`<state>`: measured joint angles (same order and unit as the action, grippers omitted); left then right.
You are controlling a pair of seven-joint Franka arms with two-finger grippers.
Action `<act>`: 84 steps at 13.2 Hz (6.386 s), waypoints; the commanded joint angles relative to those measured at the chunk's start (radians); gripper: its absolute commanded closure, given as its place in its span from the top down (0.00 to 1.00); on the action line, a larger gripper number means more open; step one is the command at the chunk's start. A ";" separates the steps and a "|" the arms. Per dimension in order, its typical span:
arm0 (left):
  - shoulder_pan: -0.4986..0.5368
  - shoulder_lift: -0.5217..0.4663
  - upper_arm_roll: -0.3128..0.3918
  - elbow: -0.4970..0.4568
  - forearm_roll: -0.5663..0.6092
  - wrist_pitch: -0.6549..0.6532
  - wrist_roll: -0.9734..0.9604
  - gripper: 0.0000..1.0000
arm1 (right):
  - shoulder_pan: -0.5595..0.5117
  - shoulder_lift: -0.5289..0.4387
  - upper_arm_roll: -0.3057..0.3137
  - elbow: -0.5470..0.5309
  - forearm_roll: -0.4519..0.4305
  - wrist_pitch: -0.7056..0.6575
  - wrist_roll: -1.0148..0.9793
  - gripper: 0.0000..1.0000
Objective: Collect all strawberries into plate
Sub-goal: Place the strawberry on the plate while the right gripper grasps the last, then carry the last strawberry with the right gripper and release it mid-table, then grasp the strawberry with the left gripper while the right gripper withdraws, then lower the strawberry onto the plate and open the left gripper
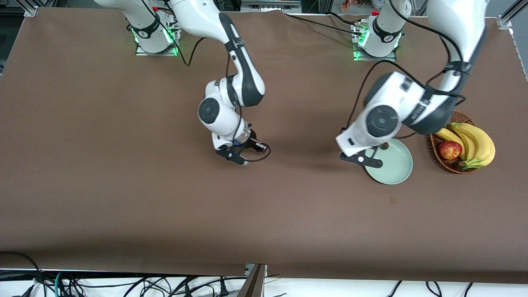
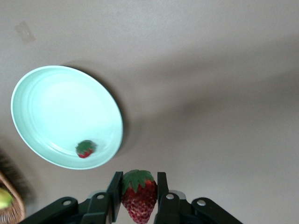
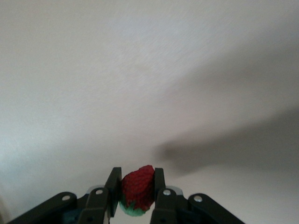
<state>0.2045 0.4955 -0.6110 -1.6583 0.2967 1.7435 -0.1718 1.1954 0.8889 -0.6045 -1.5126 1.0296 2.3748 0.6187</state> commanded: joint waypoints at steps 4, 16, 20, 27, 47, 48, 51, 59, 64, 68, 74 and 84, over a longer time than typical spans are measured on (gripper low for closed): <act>0.193 0.084 -0.012 0.000 -0.037 0.111 0.623 0.24 | 0.110 0.223 0.026 0.230 -0.156 0.210 0.433 0.27; 0.247 0.150 -0.013 -0.104 -0.039 0.258 0.844 1.00 | 0.136 0.078 -0.157 0.233 -0.195 -0.093 0.469 1.00; 0.236 0.098 -0.045 -0.094 -0.169 0.172 0.728 1.00 | 0.125 -0.007 -0.341 0.229 -0.194 -0.412 0.201 1.00; 0.078 0.162 -0.127 -0.035 -0.191 0.275 0.194 1.00 | 0.127 -0.057 -0.698 0.223 -0.180 -0.841 -0.264 1.00; -0.367 0.267 0.111 -0.064 -0.008 0.534 -0.370 0.24 | -0.948 -0.763 0.603 0.032 -0.911 -0.842 -0.244 1.00; -0.367 0.267 0.111 -0.064 -0.010 0.531 -0.374 0.09 | -1.008 -0.793 0.636 0.010 -0.922 -0.842 -0.308 1.00; -0.358 0.255 0.109 -0.063 -0.011 0.499 -0.385 0.00 | -1.108 -0.831 0.672 -0.009 -0.954 -0.844 -0.381 1.00; -0.226 0.046 0.088 -0.031 -0.028 0.136 -0.193 0.03 | -1.105 -0.831 0.663 0.014 -1.011 -0.839 -0.433 1.00; -0.007 0.038 0.089 0.014 -0.113 0.057 0.427 0.03 | -1.108 -0.808 0.661 0.052 -1.004 -0.844 -0.438 1.00; 0.082 0.081 0.099 -0.008 -0.091 0.080 0.751 0.04 | -1.110 -0.798 0.661 0.061 -0.996 -0.842 -0.439 1.00; 0.226 0.110 0.100 -0.225 -0.050 0.454 1.057 0.06 | -1.120 -0.795 0.657 0.060 -0.996 -0.832 -0.447 1.00; 0.250 0.003 0.065 -0.196 -0.067 0.214 0.945 1.00 | -1.125 -0.766 0.650 0.061 -0.994 -0.819 -0.430 1.00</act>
<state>0.4529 0.5531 -0.5196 -1.8694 0.2330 2.0537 0.8522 0.0811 0.1219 0.0419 -1.4712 0.0314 1.5582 0.1894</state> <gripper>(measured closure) 0.000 0.000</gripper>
